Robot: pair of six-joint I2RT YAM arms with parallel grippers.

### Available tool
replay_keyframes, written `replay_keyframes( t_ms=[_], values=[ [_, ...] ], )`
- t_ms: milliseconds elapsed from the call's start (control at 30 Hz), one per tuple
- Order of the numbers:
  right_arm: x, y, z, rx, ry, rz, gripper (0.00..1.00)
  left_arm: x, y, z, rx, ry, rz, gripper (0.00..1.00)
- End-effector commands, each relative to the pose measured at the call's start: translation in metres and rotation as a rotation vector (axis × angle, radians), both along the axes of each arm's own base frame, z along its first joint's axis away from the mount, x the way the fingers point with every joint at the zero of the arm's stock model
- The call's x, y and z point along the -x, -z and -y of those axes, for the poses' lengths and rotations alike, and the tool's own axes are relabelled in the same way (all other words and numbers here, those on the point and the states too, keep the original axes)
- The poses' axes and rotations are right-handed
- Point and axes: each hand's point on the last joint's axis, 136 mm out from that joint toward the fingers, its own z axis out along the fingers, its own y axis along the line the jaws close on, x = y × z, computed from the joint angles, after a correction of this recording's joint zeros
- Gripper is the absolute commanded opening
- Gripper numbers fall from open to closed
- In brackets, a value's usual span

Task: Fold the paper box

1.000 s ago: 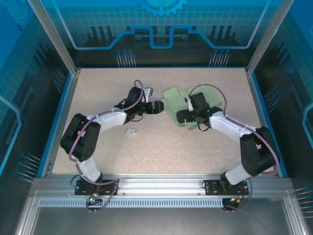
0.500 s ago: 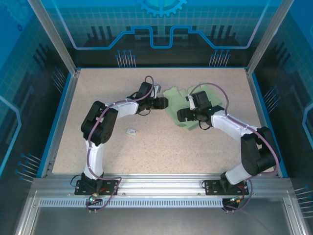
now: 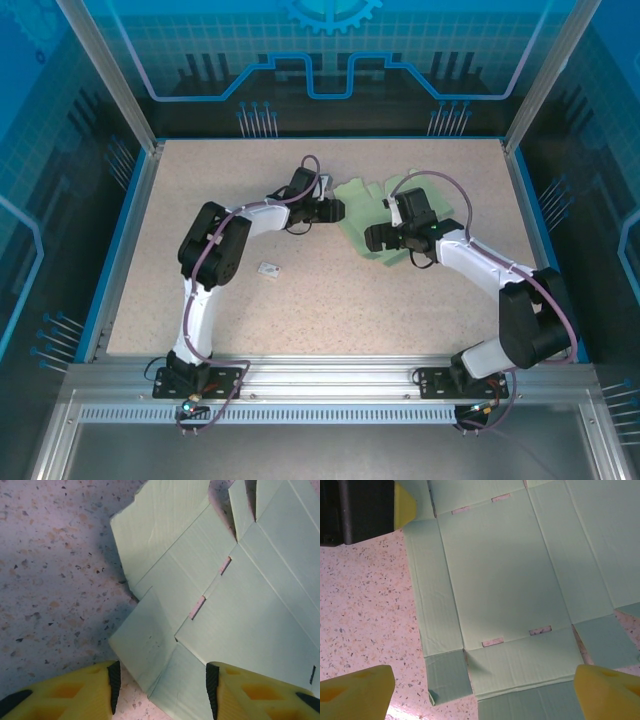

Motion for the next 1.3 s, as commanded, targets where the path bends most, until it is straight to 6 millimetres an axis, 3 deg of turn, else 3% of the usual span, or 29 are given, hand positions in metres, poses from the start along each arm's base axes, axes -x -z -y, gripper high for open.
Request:
replay_keyframes(
  t_ms=[0,400,667,800,933,1267],
  values=[
    [0.004,-0.002,0.004,0.007,-0.002,-0.004,0.94,-0.004,-0.002,0.004,0.016,0.012,0.0,0.48],
    [0.007,-0.003,0.002,0.017,-0.005,-0.012,0.94,-0.01,-0.007,0.012,0.069,0.027,-0.001,0.3],
    [0.013,-0.007,0.003,0.013,-0.023,0.004,0.94,-0.013,-0.026,0.015,0.102,0.047,0.014,0.13],
    [0.012,-0.018,0.0,0.0,-0.054,0.025,0.94,-0.006,-0.051,0.014,0.11,0.077,0.047,0.05],
    [0.011,-0.04,-0.007,-0.054,-0.116,0.049,0.94,0.006,-0.088,0.012,0.109,0.124,0.101,0.0],
    [0.016,-0.122,-0.028,-0.14,-0.286,0.192,0.92,0.046,-0.191,-0.005,0.028,0.264,0.311,0.0]
  ],
)
